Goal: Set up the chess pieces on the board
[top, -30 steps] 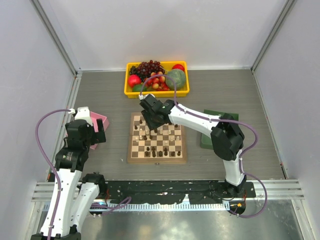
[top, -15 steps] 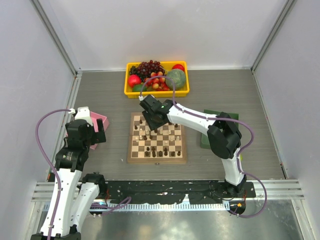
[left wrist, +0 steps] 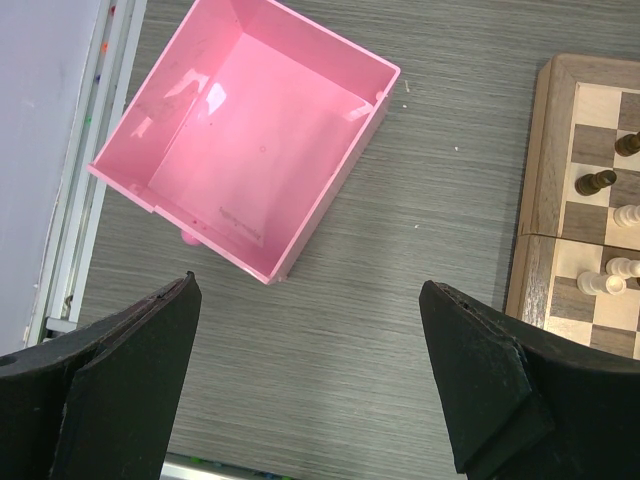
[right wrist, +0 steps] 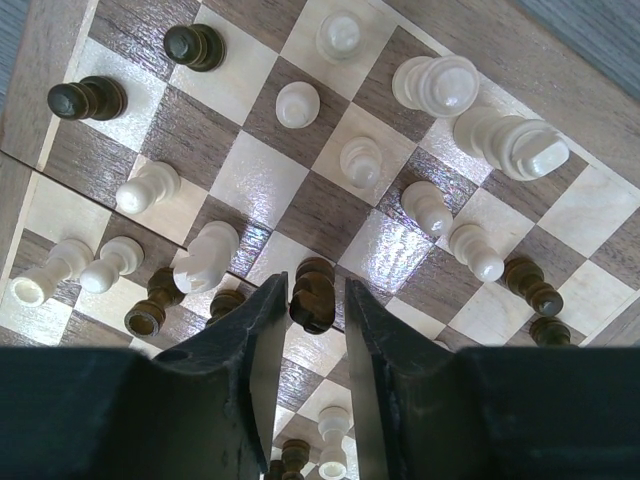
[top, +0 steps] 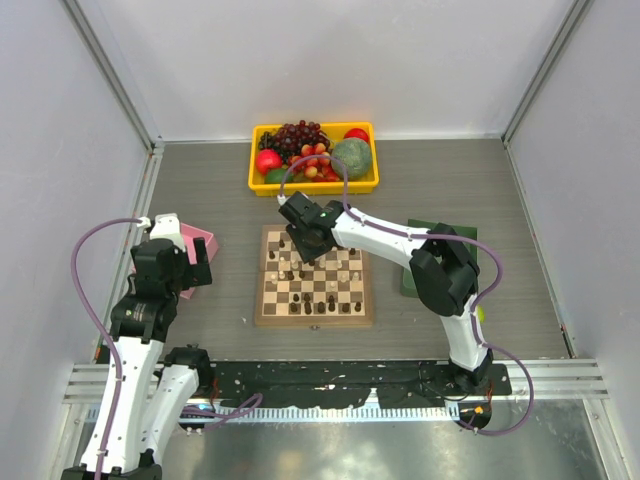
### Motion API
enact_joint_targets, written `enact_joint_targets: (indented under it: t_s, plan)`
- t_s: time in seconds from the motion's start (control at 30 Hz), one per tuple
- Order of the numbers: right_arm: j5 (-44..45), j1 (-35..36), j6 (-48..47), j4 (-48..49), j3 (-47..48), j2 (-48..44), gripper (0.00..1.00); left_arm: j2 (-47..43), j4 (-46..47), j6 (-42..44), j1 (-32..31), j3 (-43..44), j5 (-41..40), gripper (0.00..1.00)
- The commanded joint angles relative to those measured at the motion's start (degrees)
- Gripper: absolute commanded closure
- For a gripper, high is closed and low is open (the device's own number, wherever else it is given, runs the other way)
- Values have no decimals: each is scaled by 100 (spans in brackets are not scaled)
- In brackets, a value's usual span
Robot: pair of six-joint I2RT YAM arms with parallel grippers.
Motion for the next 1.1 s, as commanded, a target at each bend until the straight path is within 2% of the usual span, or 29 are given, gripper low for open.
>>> enact_joint_targets:
  t_s: [0.0, 0.1, 0.23, 0.8, 1.07]
  plan:
    - [-21, 6, -58, 13, 176, -49, 66, 33, 180, 34, 16, 95, -20, 1]
    - [-29, 15, -58, 13, 176, -58, 66, 16, 180, 34, 25, 86, -20, 1]
    - [-29, 6, -67, -48, 176, -40, 59, 16, 180, 34, 25, 86, -20, 1]
    - [-47, 6, -137, -92, 211, -137, 80, 33, 180, 25, 25, 95, 24, 1]
    - [23, 41, -111, -180, 405, -777, 81, 16, 180, 34, 25, 95, -2, 1]
